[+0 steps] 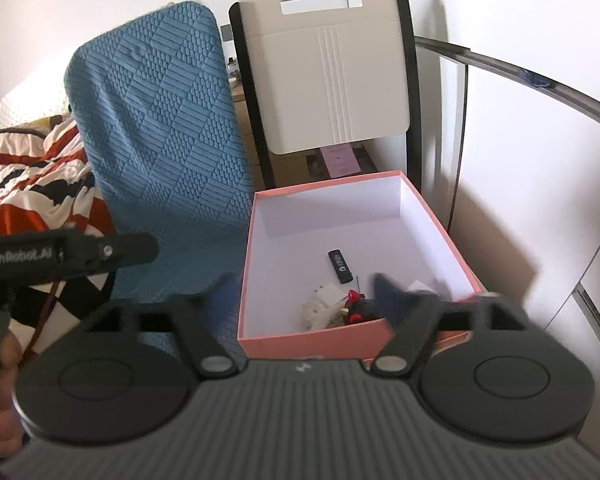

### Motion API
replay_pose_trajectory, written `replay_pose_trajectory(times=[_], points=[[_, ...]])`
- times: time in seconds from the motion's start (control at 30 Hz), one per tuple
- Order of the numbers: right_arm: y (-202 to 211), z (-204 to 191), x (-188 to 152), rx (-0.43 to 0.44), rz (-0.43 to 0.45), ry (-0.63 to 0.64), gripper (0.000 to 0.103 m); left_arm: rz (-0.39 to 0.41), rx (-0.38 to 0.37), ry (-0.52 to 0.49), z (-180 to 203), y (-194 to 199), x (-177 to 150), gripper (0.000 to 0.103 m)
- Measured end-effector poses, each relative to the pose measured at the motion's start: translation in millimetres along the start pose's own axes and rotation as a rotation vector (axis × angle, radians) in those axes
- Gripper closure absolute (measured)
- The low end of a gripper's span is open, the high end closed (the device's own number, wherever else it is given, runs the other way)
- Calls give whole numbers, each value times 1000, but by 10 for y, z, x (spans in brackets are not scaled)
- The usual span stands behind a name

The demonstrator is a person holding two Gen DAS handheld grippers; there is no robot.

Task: Organize rigid objects

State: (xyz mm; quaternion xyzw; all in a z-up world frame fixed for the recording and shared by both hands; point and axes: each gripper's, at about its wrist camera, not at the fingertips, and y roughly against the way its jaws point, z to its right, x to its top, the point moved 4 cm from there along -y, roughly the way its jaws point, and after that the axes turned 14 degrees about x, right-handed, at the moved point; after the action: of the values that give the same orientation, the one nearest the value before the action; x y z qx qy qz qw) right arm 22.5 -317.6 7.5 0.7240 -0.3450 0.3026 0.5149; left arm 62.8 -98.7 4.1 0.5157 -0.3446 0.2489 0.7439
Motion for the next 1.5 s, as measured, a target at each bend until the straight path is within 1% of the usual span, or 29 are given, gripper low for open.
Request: replay_pose_trajectory(times=[0.07,0.17,0.23,0.3,0.4,0.5,0.57,0.7,0.83,0.9,1.0,1.17,1.37,1.5], points=[[40,-14,-27,-9,-3,16,14,3,10,3,-38,32,-65,17],[114,-28,-80,-32,-7,43,14,-5,28,-8,-33,34,-124,15],[161,-43,-119,-24,-9,46,14,-3,31,-19,-24,45,-151,14],[198,-42,-148,-20,-9,37,14,-3,36,-19,-16,49,-171,9],[224,-37,-181,-20,-15,34,14,3,65,-31,3,66,-187,5],[248,-9,-196,-28,-11,30,14,2,77,-40,13,72,-208,4],[277,0,-202,-39,-1,25,14,8,98,-32,-1,87,-220,4],[323,10,-206,-55,12,28,14,10,105,-44,13,97,-237,3],[334,1,-245,-56,8,26,14,3,105,-51,17,101,-252,2],[336,1,-248,-56,8,27,14,-3,102,-52,8,104,-265,0],[331,-2,-254,-59,5,28,14,-25,107,-65,-3,70,-304,0],[315,1,-252,-65,5,27,14,-42,128,-61,-50,37,-351,0],[283,-4,-273,-64,-3,25,14,-53,141,-53,-62,4,-363,0],[266,6,-288,-65,-13,28,14,-54,144,-70,-56,-8,-371,0]])
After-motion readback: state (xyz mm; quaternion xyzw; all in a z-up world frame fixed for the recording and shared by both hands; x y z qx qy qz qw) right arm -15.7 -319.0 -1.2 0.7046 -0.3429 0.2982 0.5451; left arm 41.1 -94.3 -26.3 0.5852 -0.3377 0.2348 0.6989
